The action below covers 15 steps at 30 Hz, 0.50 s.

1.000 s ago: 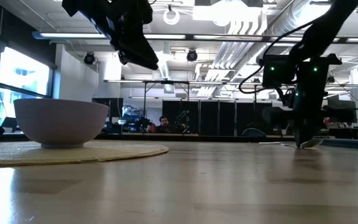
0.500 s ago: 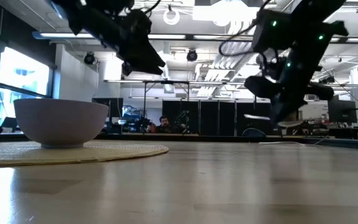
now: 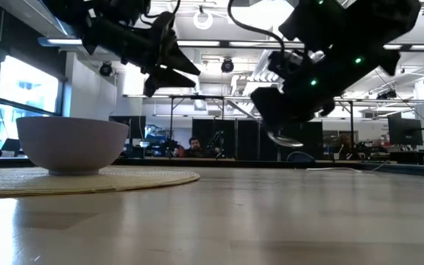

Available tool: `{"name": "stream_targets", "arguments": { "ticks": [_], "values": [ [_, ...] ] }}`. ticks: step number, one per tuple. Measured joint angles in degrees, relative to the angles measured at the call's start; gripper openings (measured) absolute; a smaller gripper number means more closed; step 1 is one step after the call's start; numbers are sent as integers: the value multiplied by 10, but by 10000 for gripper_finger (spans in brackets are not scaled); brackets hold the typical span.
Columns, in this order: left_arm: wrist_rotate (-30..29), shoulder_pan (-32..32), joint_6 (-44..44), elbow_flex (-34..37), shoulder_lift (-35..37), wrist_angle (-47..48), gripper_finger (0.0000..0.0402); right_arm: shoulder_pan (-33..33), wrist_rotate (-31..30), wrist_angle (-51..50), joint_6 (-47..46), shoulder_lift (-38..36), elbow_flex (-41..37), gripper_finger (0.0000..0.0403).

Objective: Pick & Place Utensil
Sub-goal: Put the silver spoon into the purple bowl

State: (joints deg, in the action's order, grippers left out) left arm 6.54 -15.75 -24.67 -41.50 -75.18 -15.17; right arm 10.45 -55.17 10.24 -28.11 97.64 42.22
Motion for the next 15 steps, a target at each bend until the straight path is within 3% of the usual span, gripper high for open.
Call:
{"name": "stream_targets", "arguments": {
  "ticks": [4,9,15],
  "values": [
    [-29,0,-61,0,0,-1,163,2,-37,107,64,29,1,13],
    [-84,0,-86,0,0,-2,163,2,-40,175,113,50,1,13],
    [-40,0,-100,0,-22,-56,163,2,-19,211,208,63,1,13]
  ]
}}
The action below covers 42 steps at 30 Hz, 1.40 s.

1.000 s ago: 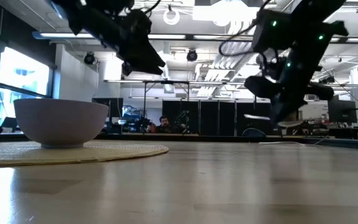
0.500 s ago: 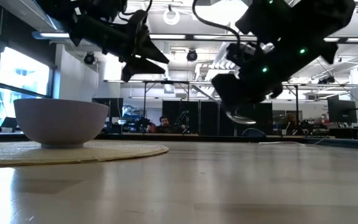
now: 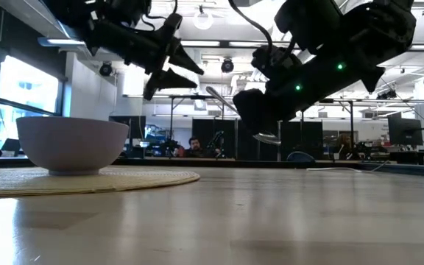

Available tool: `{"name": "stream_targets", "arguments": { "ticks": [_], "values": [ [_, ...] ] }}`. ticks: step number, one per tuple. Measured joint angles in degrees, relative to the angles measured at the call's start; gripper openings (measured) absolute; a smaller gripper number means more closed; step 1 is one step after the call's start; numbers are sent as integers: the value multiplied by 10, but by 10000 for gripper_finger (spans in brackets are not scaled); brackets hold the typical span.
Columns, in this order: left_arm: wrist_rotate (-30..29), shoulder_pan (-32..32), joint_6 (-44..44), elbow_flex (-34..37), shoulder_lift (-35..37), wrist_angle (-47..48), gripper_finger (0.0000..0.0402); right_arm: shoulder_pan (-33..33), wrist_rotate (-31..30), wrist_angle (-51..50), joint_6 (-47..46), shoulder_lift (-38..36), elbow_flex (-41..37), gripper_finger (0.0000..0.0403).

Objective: Pick & Place Utensil
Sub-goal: Put the silver spoon into the purple bowl

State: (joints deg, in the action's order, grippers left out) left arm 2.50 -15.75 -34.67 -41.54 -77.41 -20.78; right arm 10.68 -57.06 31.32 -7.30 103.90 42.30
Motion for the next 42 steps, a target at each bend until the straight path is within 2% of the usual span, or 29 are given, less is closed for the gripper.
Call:
{"name": "stream_targets", "arguments": {
  "ticks": [6,14,31,36,42],
  "values": [
    [7,0,-16,-5,-39,-1,163,3,-5,3,59,0,0,14],
    [40,0,-5,-6,-41,-27,163,3,1,3,62,0,0,14],
    [36,4,5,-6,-60,-58,160,1,4,26,75,0,0,14],
    [4,17,14,-5,-66,-57,130,1,4,24,76,0,0,14],
    [1,19,17,-6,-65,-62,74,1,3,24,76,0,0,14]
  ]
}}
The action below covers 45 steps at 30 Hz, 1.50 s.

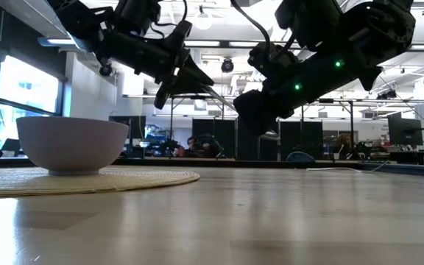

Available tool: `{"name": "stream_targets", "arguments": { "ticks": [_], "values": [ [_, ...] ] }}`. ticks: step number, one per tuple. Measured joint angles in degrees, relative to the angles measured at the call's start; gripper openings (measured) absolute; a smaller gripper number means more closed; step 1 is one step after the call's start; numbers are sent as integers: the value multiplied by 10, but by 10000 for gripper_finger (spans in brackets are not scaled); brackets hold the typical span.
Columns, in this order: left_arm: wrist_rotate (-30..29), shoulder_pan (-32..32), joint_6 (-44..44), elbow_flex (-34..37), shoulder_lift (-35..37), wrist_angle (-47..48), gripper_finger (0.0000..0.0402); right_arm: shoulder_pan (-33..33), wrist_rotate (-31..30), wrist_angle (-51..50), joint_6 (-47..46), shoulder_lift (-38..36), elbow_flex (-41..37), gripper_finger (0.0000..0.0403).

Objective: Pick & Place Utensil
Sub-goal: Put the silver spoon into the purple bowl

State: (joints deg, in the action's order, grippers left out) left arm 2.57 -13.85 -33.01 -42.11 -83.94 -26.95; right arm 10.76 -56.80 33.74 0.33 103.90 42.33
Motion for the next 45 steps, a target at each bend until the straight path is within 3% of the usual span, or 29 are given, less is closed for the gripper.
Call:
{"name": "stream_targets", "arguments": {
  "ticks": [8,17,22,27,32,38,45],
  "values": [
    [0,0,6,0,0,0,8,0,0,0,-1,0,0,14],
    [-1,0,31,0,1,18,6,-1,30,2,-3,0,-1,16],
    [44,-18,44,-1,18,51,5,14,25,41,-2,-5,0,53],
    [96,-59,65,-32,61,179,3,47,19,88,44,-33,0,110],
    [166,-105,120,-119,120,405,3,78,16,105,64,-67,1,143],
    [243,-148,203,-261,160,677,2,84,14,95,49,-74,0,150],
    [239,-204,242,-362,163,903,5,76,32,49,-4,-74,0,147]
  ]
}}
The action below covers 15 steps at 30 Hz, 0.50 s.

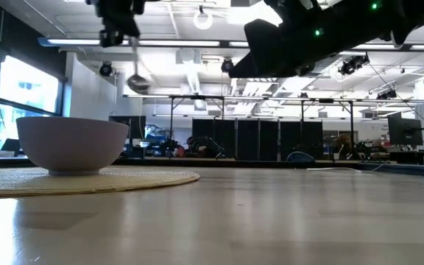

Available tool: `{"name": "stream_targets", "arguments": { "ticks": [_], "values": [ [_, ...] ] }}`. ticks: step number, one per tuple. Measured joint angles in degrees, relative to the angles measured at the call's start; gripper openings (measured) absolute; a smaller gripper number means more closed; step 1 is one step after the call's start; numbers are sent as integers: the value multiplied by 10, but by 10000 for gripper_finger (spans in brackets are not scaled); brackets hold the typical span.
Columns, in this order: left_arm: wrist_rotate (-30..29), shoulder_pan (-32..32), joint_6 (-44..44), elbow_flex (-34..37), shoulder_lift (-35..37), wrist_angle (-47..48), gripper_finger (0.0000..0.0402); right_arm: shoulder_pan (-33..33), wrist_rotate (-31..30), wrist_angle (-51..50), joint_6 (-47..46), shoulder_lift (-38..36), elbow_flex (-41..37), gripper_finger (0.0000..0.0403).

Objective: Pick & Place Utensil
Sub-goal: Put the silver spoon into the purple bowl

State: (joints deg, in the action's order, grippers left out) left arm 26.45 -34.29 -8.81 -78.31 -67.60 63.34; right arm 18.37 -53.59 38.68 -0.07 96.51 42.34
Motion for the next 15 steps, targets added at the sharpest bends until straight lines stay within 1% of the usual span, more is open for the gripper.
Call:
{"name": "stream_targets", "arguments": {
  "ticks": [2,7,11,15],
  "values": [
    [0,-15,-4,-4,-1,35,7,-1,0,-1,0,0,0,148],
    [-27,-48,-4,-3,-25,119,3,-4,2,0,-3,0,0,149],
    [-26,-47,6,-3,-47,109,3,-5,15,-1,-15,0,0,149],
    [-25,-47,25,-3,-77,132,4,-5,17,-10,-15,0,0,149]
  ]
}}
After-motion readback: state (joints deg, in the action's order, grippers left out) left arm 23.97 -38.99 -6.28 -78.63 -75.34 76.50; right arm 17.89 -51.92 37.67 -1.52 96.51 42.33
